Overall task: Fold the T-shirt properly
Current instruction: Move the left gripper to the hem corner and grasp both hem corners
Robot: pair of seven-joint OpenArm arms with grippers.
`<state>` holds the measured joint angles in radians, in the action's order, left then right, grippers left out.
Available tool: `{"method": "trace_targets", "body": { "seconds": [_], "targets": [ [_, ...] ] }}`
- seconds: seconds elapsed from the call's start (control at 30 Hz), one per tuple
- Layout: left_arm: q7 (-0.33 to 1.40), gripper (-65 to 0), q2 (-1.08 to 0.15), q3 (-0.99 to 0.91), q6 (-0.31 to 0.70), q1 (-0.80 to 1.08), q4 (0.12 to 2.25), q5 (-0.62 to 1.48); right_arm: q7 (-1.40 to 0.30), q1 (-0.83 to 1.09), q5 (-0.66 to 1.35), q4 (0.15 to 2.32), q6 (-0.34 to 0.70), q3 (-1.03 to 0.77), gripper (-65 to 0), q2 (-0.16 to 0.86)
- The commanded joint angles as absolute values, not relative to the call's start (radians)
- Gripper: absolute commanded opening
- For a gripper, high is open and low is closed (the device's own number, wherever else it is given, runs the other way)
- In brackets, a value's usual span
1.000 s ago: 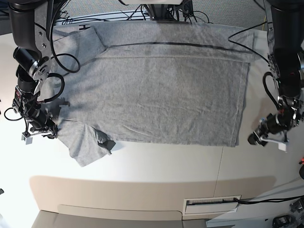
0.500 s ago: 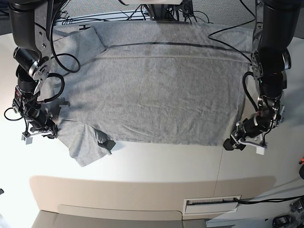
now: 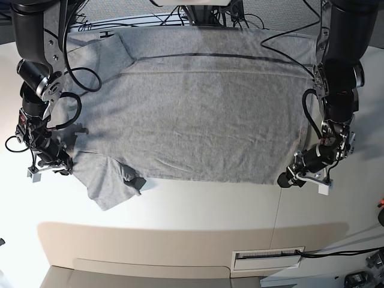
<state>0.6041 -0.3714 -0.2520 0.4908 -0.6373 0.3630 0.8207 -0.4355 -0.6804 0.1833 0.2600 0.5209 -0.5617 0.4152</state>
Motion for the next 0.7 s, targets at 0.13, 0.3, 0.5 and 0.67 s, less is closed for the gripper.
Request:
{"method": "trace_targets", "body": {
  "seconds": [0.13, 0.3, 0.5, 0.67],
  "targets": [
    [0.604, -37.0, -0.386, -0.252, 0.584, -0.663, 0.398, 0.828, -0.439, -0.695, 0.163, 0.267, 0.508, -0.562, -65.0, 0.43],
    [0.6, -41.1, -0.386, -0.252, 0.616, -0.663, 0.398, 0.852, -0.439, -0.695, 0.164, 0.267, 0.508, -0.562, -65.0, 0.43],
    [0.593, -51.1, -0.397, -0.252, 0.695, -0.663, 0.398, 0.894, -0.437, -0.695, 0.164, 0.267, 0.508, -0.562, -65.0, 0.429],
    [0.589, -65.0, -0.41, -0.252, 0.698, -0.663, 0.398, 0.895, -0.433, -0.695, 0.164, 0.267, 0.508, -0.562, -65.0, 0.43]
  ]
}}
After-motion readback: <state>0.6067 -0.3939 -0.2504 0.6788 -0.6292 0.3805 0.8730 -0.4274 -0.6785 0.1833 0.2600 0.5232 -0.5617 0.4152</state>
